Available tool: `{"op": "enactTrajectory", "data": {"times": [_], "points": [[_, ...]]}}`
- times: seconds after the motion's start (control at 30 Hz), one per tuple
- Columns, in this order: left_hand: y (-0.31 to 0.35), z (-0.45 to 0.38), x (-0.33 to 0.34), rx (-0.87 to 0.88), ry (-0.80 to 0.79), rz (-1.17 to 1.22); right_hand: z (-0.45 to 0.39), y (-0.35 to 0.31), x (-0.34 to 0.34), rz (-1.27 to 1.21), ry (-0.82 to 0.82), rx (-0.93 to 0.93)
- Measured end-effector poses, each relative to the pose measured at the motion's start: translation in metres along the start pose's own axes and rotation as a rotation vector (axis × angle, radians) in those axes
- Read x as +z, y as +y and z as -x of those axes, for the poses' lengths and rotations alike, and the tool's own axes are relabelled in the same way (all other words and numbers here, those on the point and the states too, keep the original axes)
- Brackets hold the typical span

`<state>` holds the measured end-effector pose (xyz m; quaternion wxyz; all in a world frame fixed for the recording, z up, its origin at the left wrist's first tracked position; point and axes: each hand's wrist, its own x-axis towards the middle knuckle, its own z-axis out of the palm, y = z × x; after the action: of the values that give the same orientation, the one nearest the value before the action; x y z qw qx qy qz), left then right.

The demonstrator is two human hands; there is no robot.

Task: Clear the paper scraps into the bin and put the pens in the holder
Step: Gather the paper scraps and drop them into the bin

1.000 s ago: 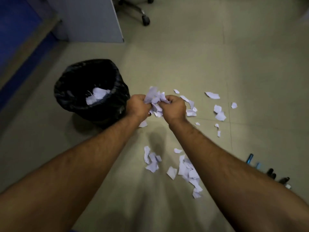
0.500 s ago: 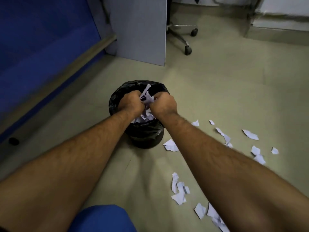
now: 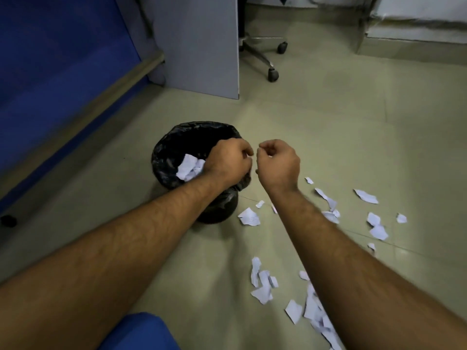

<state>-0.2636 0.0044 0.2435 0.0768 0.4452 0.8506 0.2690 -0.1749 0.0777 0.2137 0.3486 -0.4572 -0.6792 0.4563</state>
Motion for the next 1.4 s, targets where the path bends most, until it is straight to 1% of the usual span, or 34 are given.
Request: {"op": "enactTrajectory", "data": {"times": [0.03,0.1,0.13,0.2,0.23,0.3,0.37,0.4,0.47,0.53,0.57,0.6,0.63,0.67,0.7,0.77,0.83,0.87,0.9,0.97,1.03,1.13,1.23,1.3,1.33,1.4], "points": [[0.012,0.002,0.011,0.027,-0.084,-0.02,0.003,0.012,-0.014,-0.021,0.016,0.023],[0.03,0.006,0.036,0.061,-0.278,-0.073,0.01,0.037,-0.04,0.02,0.045,0.045],[0.042,0.014,0.058,0.064,-0.376,-0.089,0.018,0.059,-0.061,0.061,0.072,0.078],[0.054,0.033,0.098,0.03,-0.51,-0.128,0.038,0.104,-0.097,0.156,0.102,0.159],[0.06,0.051,0.124,0.004,-0.571,-0.144,0.056,0.13,-0.116,0.225,0.081,0.216],[0.066,0.087,0.172,-0.031,-0.669,-0.169,0.092,0.181,-0.147,0.398,-0.036,0.302],[0.065,0.125,0.213,-0.026,-0.751,-0.197,0.126,0.219,-0.166,0.568,-0.156,0.278],[0.065,0.146,0.23,-0.001,-0.789,-0.201,0.144,0.234,-0.173,0.655,-0.176,0.249],[0.062,0.183,0.256,0.124,-0.8,-0.248,0.172,0.257,-0.183,0.824,-0.147,0.187],[0.059,0.216,0.272,0.296,-0.769,-0.405,0.195,0.273,-0.192,0.931,-0.08,0.155],[0.057,0.227,0.277,0.364,-0.767,-0.491,0.202,0.279,-0.196,0.95,-0.057,0.173],[0.055,0.236,0.282,0.409,-0.755,-0.55,0.208,0.284,-0.2,0.966,-0.094,0.231],[0.052,0.241,0.285,0.428,-0.737,-0.579,0.212,0.29,-0.202,0.977,-0.166,0.287],[0.049,0.242,0.289,0.435,-0.72,-0.589,0.215,0.296,-0.202,0.977,-0.251,0.326],[0.046,0.241,0.292,0.436,-0.703,-0.581,0.217,0.301,-0.202,0.973,-0.316,0.327],[0.044,0.234,0.295,0.447,-0.624,-0.544,0.216,0.307,-0.199,0.958,-0.383,0.237],[0.043,0.22,0.296,0.376,-0.629,-0.51,0.209,0.312,-0.195,0.906,-0.399,0.12],[0.041,0.212,0.295,0.307,-0.666,-0.512,0.204,0.312,-0.193,0.857,-0.393,0.082],[0.039,0.206,0.292,0.252,-0.67,-0.514,0.2,0.311,-0.191,0.798,-0.37,0.056],[0.039,0.199,0.284,0.197,-0.626,-0.5,0.195,0.308,-0.188,0.688,-0.276,0.04],[0.042,0.206,0.281,0.236,-0.613,-0.48,0.199,0.306,-0.191,0.653,-0.204,0.069],[0.049,0.235,0.285,0.312,-0.621,-0.434,0.21,0.31,-0.203,0.687,-0.154,0.129],[0.056,0.26,0.299,0.397,-0.649,-0.504,0.211,0.318,-0.215,0.714,-0.14,0.167],[0.056,0.26,0.308,0.388,-0.68,-0.549,0.207,0.319,-0.215,0.735,-0.147,0.157],[0.055,0.254,0.311,0.369,-0.657,-0.554,0.205,0.32,-0.213,0.745,-0.145,0.144],[0.051,0.242,0.313,0.325,-0.546,-0.524,0.202,0.321,-0.208,0.738,-0.132,0.132]]}}
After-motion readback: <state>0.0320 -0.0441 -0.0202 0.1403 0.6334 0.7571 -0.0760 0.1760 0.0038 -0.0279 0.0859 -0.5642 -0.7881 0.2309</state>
